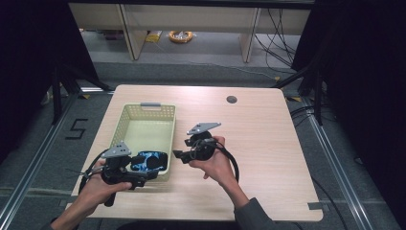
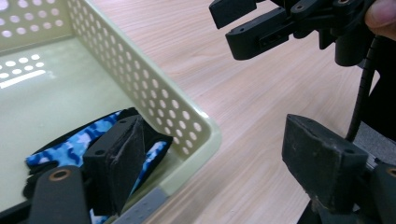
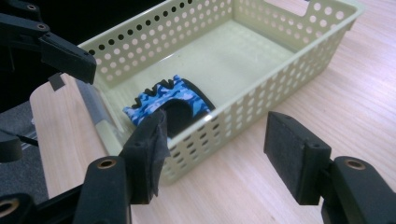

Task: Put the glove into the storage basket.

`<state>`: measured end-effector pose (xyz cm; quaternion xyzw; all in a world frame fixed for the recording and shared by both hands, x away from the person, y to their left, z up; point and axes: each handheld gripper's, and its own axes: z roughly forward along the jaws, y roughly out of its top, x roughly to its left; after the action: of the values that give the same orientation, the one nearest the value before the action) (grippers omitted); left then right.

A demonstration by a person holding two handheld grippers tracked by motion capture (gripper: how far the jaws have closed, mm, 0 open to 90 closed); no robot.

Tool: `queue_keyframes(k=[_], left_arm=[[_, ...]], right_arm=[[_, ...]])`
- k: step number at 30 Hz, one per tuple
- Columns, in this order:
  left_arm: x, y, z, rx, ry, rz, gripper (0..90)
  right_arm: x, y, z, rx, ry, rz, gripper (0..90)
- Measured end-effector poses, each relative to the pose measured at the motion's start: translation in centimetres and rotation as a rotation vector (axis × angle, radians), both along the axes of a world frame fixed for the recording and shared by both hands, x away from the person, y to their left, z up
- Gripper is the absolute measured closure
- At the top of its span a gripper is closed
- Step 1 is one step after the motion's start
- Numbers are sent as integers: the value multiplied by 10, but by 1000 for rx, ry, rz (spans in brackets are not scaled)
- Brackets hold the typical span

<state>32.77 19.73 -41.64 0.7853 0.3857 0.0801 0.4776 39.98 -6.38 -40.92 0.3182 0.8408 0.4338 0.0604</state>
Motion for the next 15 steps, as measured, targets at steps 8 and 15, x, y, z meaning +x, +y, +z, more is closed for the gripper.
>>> queue_keyframes(k=[8, 15], left_arm=[[-4, -9, -8, -24, 32, -19, 188], [-7, -15, -10, -31, 32, -35, 182]], right_arm=[[-13, -23, -4, 30, 4, -20, 380], [-20, -35, -11, 17, -6, -25, 355]])
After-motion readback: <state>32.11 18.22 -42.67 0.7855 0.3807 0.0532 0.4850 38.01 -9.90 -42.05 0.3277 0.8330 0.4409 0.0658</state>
